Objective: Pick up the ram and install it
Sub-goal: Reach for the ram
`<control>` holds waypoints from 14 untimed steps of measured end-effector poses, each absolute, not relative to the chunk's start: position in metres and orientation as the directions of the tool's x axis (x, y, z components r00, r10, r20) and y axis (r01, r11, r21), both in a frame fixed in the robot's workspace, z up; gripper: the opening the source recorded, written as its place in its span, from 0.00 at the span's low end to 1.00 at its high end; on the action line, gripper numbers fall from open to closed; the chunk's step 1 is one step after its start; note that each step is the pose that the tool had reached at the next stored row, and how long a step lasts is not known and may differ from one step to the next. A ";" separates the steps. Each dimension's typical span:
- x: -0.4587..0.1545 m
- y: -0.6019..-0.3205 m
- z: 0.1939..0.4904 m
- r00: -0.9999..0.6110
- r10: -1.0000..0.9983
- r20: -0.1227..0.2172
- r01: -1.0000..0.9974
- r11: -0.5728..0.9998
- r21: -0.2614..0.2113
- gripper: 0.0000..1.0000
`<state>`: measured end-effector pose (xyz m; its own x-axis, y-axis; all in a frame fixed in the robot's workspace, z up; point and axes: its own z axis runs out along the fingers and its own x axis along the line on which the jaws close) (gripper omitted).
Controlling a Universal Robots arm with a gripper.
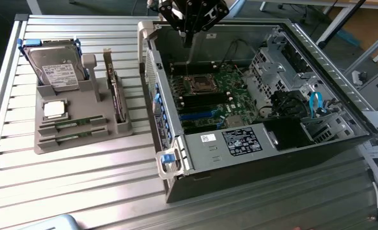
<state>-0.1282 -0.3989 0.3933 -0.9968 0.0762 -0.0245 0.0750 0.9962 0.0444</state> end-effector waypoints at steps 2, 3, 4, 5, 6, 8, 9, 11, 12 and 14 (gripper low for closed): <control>-0.130 -0.399 0.393 -0.997 0.076 -0.024 0.075 0.996 0.044 0.11; -0.130 -0.399 0.393 -0.997 0.076 -0.024 0.075 0.996 0.044 0.11; -0.131 -0.399 0.393 -0.997 0.076 -0.024 0.075 0.996 0.044 0.11; -0.132 -0.399 0.393 -0.997 0.076 -0.024 0.075 0.996 0.044 0.11; -0.132 -0.399 0.393 -0.997 0.076 -0.024 0.075 0.996 0.044 0.11; -0.133 -0.399 0.393 -0.997 0.076 -0.024 0.075 0.996 0.044 0.11; -0.134 -0.399 0.393 -0.997 0.076 -0.024 0.075 0.996 0.044 0.11; -0.135 -0.399 0.393 -0.997 0.076 -0.024 0.075 0.996 0.044 0.11; -0.136 -0.399 0.393 -0.997 0.076 -0.024 0.075 0.996 0.044 0.11; -0.137 -0.399 0.393 -0.997 0.076 -0.024 0.075 0.996 0.044 0.11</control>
